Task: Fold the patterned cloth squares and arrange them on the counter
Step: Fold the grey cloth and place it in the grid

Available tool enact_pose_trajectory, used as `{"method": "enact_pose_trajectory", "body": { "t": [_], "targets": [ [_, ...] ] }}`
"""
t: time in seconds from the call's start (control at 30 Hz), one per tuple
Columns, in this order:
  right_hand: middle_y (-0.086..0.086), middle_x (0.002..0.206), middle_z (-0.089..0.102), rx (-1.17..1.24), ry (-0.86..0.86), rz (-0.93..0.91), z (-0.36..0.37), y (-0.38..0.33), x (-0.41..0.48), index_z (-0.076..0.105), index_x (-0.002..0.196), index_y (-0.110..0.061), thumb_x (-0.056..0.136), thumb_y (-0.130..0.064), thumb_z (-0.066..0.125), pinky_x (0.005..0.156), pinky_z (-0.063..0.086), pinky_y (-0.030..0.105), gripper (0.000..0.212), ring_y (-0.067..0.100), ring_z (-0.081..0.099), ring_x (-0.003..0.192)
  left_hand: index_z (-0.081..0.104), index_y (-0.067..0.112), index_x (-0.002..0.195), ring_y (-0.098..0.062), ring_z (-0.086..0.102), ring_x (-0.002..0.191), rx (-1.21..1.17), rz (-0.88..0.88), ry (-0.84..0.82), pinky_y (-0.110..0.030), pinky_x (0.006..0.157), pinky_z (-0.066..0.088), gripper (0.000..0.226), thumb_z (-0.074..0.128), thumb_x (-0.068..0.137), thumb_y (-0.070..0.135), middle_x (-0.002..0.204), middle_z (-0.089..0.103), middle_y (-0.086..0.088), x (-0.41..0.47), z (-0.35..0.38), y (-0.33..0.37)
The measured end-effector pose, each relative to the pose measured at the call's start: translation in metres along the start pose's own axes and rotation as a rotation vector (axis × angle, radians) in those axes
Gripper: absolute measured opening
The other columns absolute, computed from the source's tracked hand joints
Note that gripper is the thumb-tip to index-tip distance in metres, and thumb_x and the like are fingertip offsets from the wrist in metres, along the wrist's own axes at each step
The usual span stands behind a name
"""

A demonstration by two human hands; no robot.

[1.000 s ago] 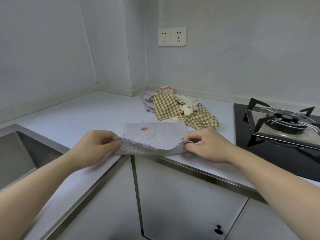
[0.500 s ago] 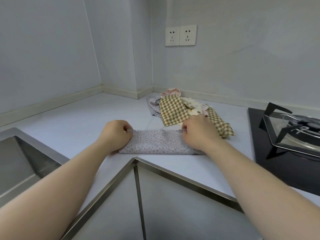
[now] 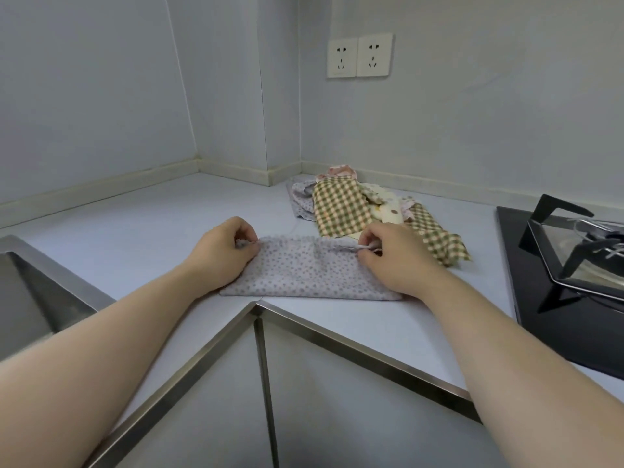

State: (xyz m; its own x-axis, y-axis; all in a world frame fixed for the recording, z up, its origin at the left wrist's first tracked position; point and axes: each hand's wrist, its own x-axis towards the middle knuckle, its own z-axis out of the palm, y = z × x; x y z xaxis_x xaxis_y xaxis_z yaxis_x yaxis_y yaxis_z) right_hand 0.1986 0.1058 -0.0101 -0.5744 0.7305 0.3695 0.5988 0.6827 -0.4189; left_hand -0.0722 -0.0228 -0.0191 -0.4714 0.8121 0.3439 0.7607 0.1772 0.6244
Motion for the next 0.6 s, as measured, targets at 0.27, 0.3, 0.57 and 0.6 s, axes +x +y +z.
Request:
{"method": "enact_pose_trajectory", "body": {
  "t": [0.27,0.3,0.57,0.6],
  "targets": [
    [-0.007,0.1,0.069,0.384,0.1,0.106,-0.008,0.004,-0.015,0.07,0.1,-0.028,0.08,-0.019,0.086,0.072,0.05,0.02,0.027,0.01,0.063,0.091,0.066,0.026,0.094,-0.003,0.055,0.061,-0.258,-0.039,0.047,-0.017,0.067,0.048,0.033,0.085,0.076,0.006,0.096,0.067,0.002,-0.009,-0.012,0.001],
    [-0.005,0.1,0.069,0.37,0.096,0.119,-0.008,0.003,-0.016,0.071,0.101,-0.027,0.08,-0.02,0.086,0.074,0.05,0.022,0.027,0.012,0.063,0.092,0.067,0.026,0.094,-0.002,0.055,0.059,-0.28,-0.054,0.046,-0.016,0.067,0.048,0.034,0.087,0.075,0.005,0.097,0.066,0.002,-0.009,-0.013,0.002],
    [-0.001,0.1,0.072,0.42,0.146,0.217,-0.01,0.008,-0.014,0.074,0.109,-0.02,0.082,-0.022,0.085,0.076,0.05,0.022,0.03,0.016,0.067,0.094,0.073,0.028,0.107,-0.008,0.064,0.071,-0.428,-0.105,-0.046,-0.025,0.077,0.054,0.042,0.088,0.074,0.007,0.079,0.071,0.006,-0.007,-0.017,-0.003],
    [-0.003,0.1,0.071,0.413,0.153,0.217,-0.01,0.008,-0.014,0.074,0.11,-0.019,0.082,-0.022,0.085,0.076,0.048,0.02,0.029,0.014,0.066,0.095,0.073,0.027,0.107,-0.004,0.06,0.063,-0.417,-0.101,-0.038,-0.019,0.069,0.051,0.04,0.087,0.076,0.007,0.067,0.067,0.012,-0.006,-0.016,-0.003]
  ]
}}
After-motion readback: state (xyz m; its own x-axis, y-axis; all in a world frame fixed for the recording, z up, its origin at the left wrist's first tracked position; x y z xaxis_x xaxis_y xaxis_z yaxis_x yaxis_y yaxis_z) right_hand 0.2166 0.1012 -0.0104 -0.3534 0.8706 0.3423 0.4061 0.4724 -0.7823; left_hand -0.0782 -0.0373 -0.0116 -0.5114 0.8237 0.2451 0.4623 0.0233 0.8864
